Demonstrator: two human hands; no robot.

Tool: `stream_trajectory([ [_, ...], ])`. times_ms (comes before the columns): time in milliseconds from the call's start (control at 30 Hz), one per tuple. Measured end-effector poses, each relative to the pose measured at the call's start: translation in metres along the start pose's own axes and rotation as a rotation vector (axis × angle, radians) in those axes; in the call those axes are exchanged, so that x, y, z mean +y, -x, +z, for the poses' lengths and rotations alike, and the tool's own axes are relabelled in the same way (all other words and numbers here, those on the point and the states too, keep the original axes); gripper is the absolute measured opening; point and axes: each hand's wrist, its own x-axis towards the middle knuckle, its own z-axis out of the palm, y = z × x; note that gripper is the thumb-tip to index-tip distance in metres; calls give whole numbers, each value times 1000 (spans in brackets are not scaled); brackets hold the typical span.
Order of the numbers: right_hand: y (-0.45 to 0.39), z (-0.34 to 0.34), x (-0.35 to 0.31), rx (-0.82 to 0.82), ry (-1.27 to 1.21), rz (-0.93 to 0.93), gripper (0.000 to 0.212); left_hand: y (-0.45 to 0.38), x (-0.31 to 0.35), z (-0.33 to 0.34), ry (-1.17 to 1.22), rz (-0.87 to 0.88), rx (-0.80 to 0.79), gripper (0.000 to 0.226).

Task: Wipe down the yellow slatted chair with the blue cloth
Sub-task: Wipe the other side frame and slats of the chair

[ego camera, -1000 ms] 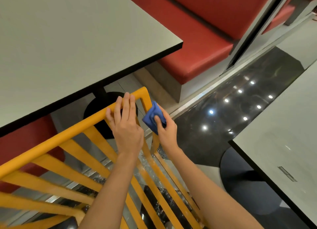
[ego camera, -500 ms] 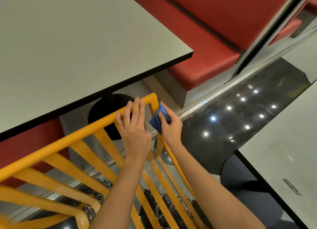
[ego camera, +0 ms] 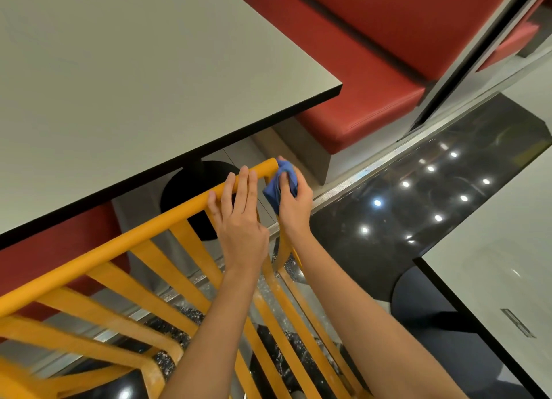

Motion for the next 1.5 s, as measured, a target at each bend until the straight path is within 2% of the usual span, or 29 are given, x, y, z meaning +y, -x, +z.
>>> stream_trajectory([
  [133, -10, 12, -20, -38, 53, -251, 26, -1, -1, -1, 6, -1, -6, 76],
  [200, -6, 5, -14, -18, 0, -182, 24, -1, 1, -3, -6, 1, -17, 79],
  [300, -17, 10, -24, 51, -56, 100, 17, -2, 3, -4, 2, -16, -12, 79],
  [333, -21, 12, -30, 47, -54, 121, 18, -2, 3, -4, 7, -20, -8, 79],
  [433, -15, 9, -34, -27, -73, 3, 12, -2, 2, -4, 10, -25, -7, 78],
  [533, -8, -8, -26, -52, -82, 174, 12, -2, 3, -6, 15, -17, -15, 79],
  [633, -31, -7, -46, -162, -10, 392, 33, -2, 5, -6, 10, -25, -20, 80],
  [700, -42, 0, -61, -231, -81, 362, 31, -1, 4, -5, 3, -29, -26, 80],
  [800, -38, -3, -52, -228, -163, 364, 28, -1, 3, -5, -3, -26, -37, 80],
  [900, -38, -6, -45, -214, 8, 503, 49, -1, 4, -7, -4, -21, -41, 80],
  [967, -45, -3, -52, -262, 89, 511, 57, -2, 4, -8, 1, -22, -41, 79],
  [1133, -43, 4, -62, -259, -161, 410, 38, -2, 4, -8, -1, -26, -39, 80],
  [1200, -37, -3, -43, -242, -99, 423, 37, -2, 4, -8, -5, -20, -46, 81],
  [1333, -16, -30, 7, -263, 207, 578, 47, -1, 2, -7, -12, -20, -59, 85],
  [1400, -3, -43, 23, -232, 237, 613, 43, 0, 2, -5, -18, -16, -54, 85],
  [1500, 11, -53, 30, -202, 190, 522, 36, 0, 2, -5, -22, -7, -50, 84],
])
